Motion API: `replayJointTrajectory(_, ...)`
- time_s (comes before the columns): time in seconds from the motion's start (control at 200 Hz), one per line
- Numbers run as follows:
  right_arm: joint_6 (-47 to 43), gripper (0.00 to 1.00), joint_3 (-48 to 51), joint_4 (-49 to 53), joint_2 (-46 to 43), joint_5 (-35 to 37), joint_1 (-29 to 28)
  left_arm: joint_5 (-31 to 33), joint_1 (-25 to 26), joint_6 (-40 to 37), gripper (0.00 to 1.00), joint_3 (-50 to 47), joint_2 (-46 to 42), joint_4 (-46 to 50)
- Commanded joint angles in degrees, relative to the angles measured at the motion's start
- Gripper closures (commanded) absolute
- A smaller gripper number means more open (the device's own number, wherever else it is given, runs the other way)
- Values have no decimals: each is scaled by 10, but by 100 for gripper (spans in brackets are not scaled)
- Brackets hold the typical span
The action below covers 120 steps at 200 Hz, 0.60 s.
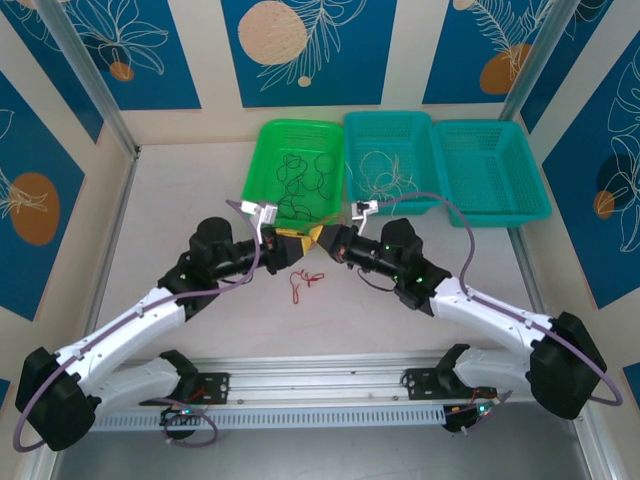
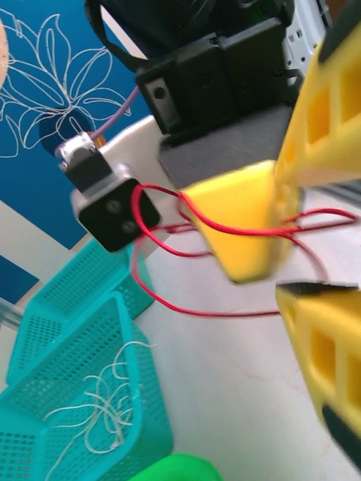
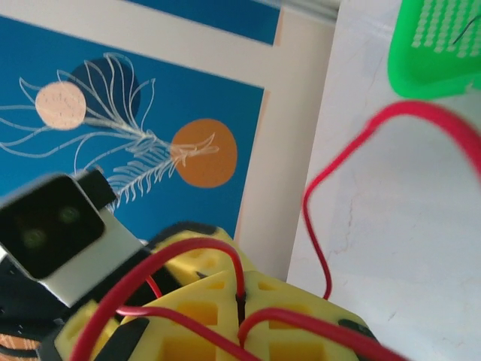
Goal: Untangle the cables
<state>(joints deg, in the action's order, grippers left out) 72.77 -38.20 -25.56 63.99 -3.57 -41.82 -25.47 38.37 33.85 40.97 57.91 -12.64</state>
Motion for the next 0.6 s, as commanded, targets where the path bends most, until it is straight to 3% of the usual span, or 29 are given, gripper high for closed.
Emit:
replayJointTrajectory(0.0,-27,100,-22,80,-47,39,50,-8,2,-16,44,-9,-25,7)
replayJointTrajectory(0.07,-43,100,-20,134,-74,39,114,-6,2,-30,37,-11,-47,17)
replayJointTrajectory(0.235,-48,100,-20,156,-78,-51,370,-10,2,-70,30,-22,-98,56)
replayJointTrajectory(0.315,-75,100,-51,180,-44,-51,471,-4,2,-89,28,-26,-121,86)
replayJointTrajectory(0.385,-105,100,-100,209,16,-37,538,8,1,-102,27,-33,-137,113)
replayJointTrajectory(0.495,-135,100,-204,270,137,17,586,24,1,-105,27,-49,-154,131)
replayJointTrajectory(0.54,-151,85,-261,284,200,14,596,27,1,-101,27,-57,-155,128)
replayJointTrajectory(0.595,-171,44,-373,368,293,-15,603,26,1,-95,27,-62,-153,122)
